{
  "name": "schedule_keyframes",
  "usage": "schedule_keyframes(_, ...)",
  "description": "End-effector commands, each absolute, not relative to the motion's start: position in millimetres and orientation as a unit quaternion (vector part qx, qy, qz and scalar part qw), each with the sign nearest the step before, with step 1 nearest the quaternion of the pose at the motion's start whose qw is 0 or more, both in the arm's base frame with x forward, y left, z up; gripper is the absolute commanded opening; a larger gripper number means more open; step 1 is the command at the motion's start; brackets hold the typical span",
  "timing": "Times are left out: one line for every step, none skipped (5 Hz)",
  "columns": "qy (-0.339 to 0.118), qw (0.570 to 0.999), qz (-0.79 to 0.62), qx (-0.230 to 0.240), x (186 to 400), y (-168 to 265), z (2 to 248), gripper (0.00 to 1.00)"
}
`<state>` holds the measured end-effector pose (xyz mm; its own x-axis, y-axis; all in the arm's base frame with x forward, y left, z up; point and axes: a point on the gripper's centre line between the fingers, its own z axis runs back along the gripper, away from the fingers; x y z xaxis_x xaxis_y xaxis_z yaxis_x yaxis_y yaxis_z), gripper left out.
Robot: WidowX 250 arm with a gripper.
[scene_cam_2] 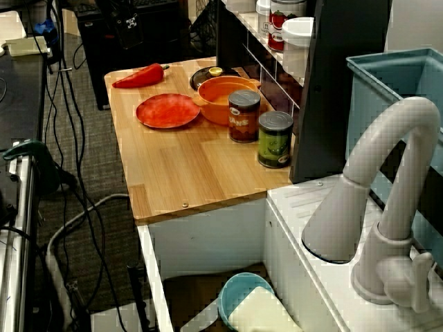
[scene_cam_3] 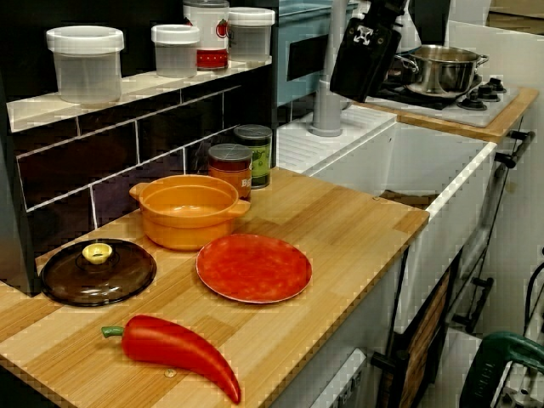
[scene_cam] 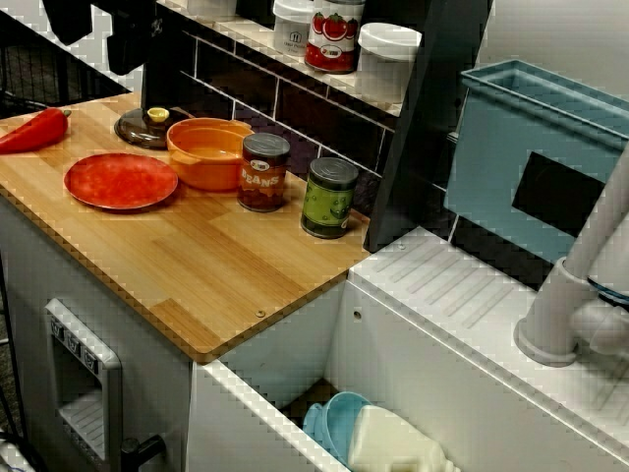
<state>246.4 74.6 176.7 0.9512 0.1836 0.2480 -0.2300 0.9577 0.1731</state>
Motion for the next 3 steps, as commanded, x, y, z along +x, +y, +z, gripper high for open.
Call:
schedule_keyframes(-0.086,0.992,-0.007,0.095,288,118,187,1.0)
schedule_keyframes(-0.086,0.989,-0.087,0.088,297,124,188,1.0)
schedule_keyframes(-0.075,0.977,-0.18,0.09,301,125,187,1.0)
